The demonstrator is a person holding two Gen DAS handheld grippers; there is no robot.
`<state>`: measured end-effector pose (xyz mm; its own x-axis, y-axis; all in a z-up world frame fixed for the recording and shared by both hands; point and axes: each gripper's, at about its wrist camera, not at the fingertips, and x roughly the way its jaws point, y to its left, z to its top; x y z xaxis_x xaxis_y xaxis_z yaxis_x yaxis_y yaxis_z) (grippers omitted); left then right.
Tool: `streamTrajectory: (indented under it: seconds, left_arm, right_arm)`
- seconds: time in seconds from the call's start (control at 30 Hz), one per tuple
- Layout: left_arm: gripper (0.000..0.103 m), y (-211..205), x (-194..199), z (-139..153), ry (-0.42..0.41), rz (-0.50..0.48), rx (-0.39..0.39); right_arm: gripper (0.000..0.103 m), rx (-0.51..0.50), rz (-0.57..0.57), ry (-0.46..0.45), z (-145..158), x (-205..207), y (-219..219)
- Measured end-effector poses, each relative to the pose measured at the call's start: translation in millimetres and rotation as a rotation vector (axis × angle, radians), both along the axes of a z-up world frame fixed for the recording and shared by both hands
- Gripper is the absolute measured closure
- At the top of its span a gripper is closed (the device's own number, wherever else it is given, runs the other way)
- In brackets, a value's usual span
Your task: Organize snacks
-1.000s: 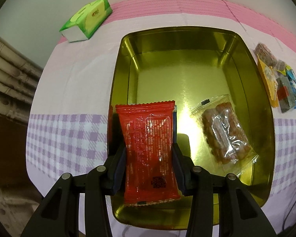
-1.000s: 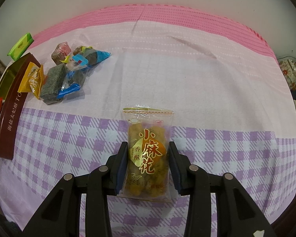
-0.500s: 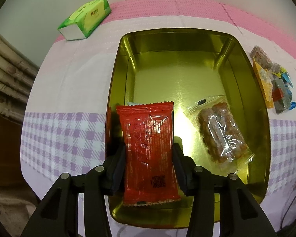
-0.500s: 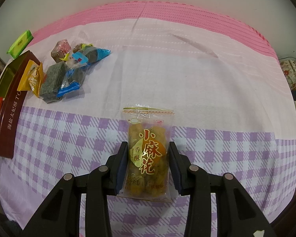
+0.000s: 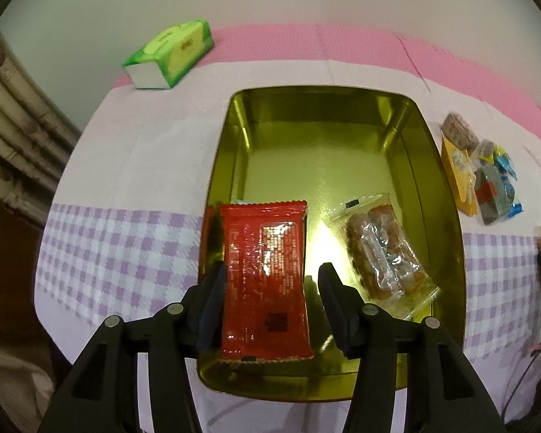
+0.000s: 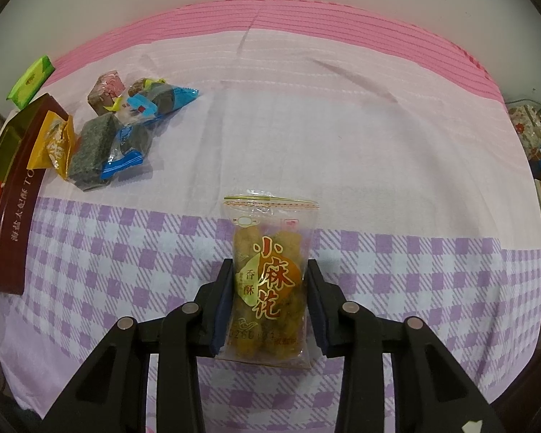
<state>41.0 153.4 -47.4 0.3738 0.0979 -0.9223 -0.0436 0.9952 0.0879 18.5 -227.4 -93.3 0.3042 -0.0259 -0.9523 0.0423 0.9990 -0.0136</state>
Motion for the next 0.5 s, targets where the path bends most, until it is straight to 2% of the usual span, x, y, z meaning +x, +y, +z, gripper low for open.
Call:
streamTrajectory:
  seconds: [0.2, 0.33, 0.5]
  left_arm:
    - [0.049, 5.9, -10.6, 13.6, -0.072, 0.064, -0.011]
    - [0.049, 22.9, -14.4, 18.8, -0.108, 0.138, -0.019]
    - [0.048, 39.7, -23.2, 21.3, -0.13, 0.2, -0.015]
  right_arm:
    - [0.068, -0.002, -0.033, -0.011, 6.3, 5.1, 4.8]
    - [0.068, 0.012, -0.044, -0.049, 23.7, 12.1, 17.0]
    - [0.068, 0.057, -0.006, -0.115, 54.6, 10.7, 47.7]
